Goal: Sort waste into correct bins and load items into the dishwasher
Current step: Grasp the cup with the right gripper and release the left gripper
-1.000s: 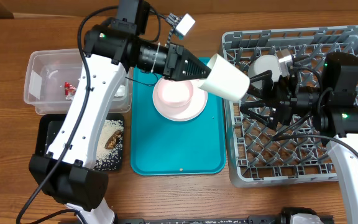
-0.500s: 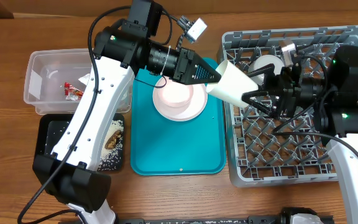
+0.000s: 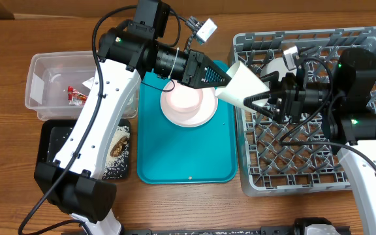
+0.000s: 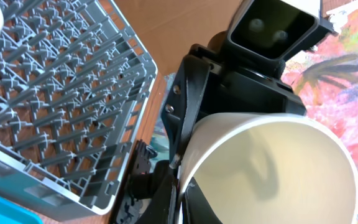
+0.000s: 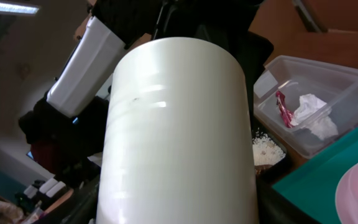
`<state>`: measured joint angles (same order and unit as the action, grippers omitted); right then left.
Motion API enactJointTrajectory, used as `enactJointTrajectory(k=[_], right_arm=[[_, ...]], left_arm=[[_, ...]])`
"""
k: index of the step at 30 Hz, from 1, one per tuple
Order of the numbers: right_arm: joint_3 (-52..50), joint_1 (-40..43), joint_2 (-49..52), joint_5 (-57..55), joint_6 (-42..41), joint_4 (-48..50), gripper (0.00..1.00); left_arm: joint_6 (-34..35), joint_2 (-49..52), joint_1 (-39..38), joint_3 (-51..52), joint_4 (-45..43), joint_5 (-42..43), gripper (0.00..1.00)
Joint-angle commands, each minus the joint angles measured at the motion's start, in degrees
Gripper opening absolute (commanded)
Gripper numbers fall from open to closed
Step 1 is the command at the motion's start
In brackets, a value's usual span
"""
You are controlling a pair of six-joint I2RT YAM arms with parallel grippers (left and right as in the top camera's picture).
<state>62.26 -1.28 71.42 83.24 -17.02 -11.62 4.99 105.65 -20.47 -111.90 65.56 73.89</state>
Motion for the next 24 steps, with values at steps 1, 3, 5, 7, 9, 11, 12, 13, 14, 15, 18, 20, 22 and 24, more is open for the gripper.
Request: enactJointTrajectory(k=[1,3,5,7,9,11,12,13,14,15,18,20,22,24], right_arm=[[1.2,-0.9,0.0,-2.6,0.2,0.4,0.52],[1.2,-0.9,0.0,-3.8,0.2,0.4,0.51],[1.2,-0.9,0.0,-5.7,0.2,0.4,0.50],[1.2,-0.9,0.0,-7.6,0.2,0.5,0.49],[1.2,-0.9,0.0,-9.1,0.2,0.5,0.47],[1.2,-0.9,0.0,-9.8,0.2,0.5,0.47],[1.2,-0.9,0.0,-9.9,0.2,0.5,0.47],[1.2,-0.9,0.0,-9.9,-0.3,0.5,0.45],[1.2,-0.9,0.0,-10.0,-0.9,0.8,0.45],[1.2,-0.9,0.0,-10.0,-1.1,0.9,0.45],[1.2,-0.9,0.0,-9.9,-1.1,1.1,0.45],[1.2,-0.9,0.0,-9.9,-1.1,1.1,0.44],[1.2,-0.9,0.0,-10.0,-1.1,1.2,0.44],[1.2,-0.9,0.0,-10.2,-1.1,1.1,0.44]], left_arm=[[-1.2,0.3,-0.3,-0.3,0.0,-0.1,0.04],[-1.2,0.3,-0.3,-0.3,0.2,-1.0,0.04],[-1.2,0.3,-0.3,-0.3,0.7,-2.4,0.04],[-1.2,0.3,-0.3,-0.3,1.4,-5.0,0.05],[-1.2,0.3,-0.3,-0.3,3.0,-8.3,0.05],[-1.2,0.3,-0.3,-0.3,4.6,-10.7,0.05],[-1.2,0.3,-0.3,-0.3,5.6,-11.6,0.04],[-1.5,0.3,-0.3,-0.3,6.3,-12.0,0.04],[-2.0,0.3,-0.4,-0.3,6.9,-12.0,0.04],[-2.6,0.3,-0.4,-0.3,7.3,-12.0,0.04],[-2.9,0.3,-0.3,-0.3,7.5,-12.6,0.04],[-2.9,0.3,-0.3,-0.3,7.5,-13.0,0.04],[-2.9,0.3,-0.3,-0.3,7.5,-13.4,0.05],[-2.9,0.3,-0.3,-0.3,7.3,-14.6,0.09]])
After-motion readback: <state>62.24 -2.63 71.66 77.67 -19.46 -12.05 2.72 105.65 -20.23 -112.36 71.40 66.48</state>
